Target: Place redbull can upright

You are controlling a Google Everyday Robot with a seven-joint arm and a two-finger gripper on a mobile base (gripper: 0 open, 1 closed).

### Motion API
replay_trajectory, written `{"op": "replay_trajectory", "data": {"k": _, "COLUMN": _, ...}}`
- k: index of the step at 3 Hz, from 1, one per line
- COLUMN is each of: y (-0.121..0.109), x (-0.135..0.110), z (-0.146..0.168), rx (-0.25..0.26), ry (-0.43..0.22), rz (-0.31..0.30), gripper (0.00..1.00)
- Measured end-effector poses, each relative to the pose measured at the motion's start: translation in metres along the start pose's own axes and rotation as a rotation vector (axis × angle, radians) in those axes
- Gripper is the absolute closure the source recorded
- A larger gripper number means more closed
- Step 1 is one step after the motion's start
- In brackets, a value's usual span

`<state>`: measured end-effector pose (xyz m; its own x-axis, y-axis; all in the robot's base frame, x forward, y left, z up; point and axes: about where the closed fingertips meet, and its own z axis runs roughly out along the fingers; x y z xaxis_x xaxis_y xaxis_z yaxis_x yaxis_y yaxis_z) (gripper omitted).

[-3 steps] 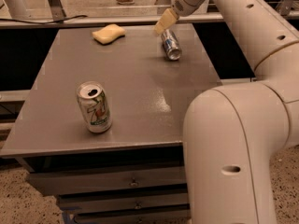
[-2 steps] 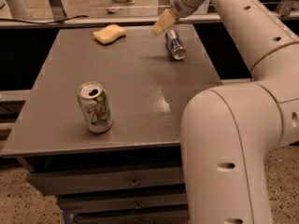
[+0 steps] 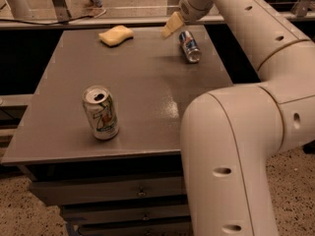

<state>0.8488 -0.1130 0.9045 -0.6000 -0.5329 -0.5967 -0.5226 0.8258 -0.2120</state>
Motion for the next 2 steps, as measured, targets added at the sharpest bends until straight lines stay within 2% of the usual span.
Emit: {"op": "replay_trajectory", "data": {"k": 2, "y": -0.018, "x": 0.027, "z": 0.013, "rx": 0.107, "ry": 0.12, "rz": 0.081, "gripper": 0.0}}
